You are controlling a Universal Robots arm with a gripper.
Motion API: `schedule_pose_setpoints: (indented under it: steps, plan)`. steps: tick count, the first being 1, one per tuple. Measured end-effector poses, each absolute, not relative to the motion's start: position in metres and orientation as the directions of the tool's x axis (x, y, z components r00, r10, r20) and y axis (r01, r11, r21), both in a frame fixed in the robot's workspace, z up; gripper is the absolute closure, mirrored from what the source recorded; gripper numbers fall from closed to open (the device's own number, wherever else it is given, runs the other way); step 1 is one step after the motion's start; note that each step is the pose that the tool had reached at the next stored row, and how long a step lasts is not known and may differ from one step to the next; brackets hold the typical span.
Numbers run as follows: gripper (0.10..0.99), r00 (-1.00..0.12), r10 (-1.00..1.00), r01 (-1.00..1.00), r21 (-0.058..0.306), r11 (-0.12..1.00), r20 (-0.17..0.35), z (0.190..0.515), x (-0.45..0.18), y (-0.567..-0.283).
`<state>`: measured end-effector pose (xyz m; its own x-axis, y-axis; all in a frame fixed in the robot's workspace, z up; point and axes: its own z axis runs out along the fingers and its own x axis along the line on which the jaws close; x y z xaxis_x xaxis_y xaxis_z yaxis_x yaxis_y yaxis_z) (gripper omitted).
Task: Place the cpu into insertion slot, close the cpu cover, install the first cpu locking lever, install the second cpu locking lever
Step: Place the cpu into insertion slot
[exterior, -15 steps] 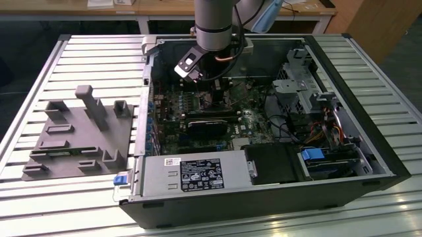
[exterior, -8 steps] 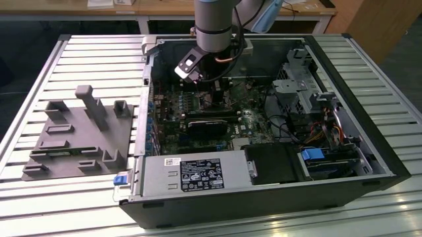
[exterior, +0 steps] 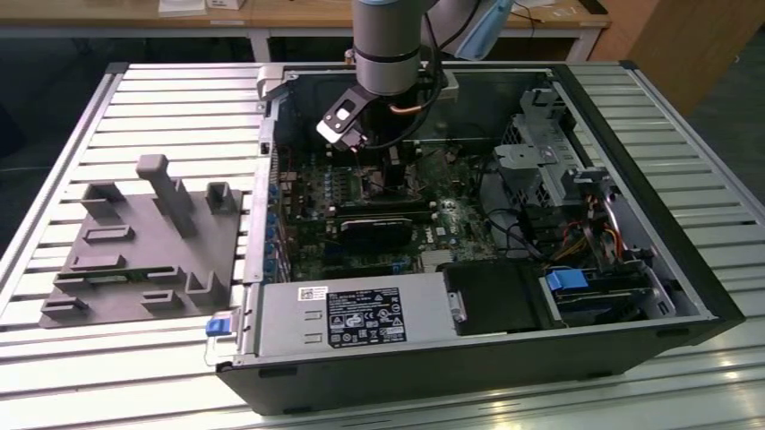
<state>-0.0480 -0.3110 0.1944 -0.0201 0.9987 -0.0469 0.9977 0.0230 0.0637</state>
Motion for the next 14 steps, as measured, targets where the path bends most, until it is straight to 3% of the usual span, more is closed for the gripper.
schedule_pose_setpoints:
  steps: [3,4,14]
  plan:
    - [0.537,-0.020,0.999,0.998,0.064,0.023,-0.047,0.1943,-0.0480,-0.3110]
    - [0.475,-0.020,0.999,0.998,0.064,0.023,-0.047,0.1943,-0.0480,-0.3110]
    - [0.475,-0.020,0.999,0.998,0.064,0.023,-0.047,0.2015,-0.0480,-0.3110]
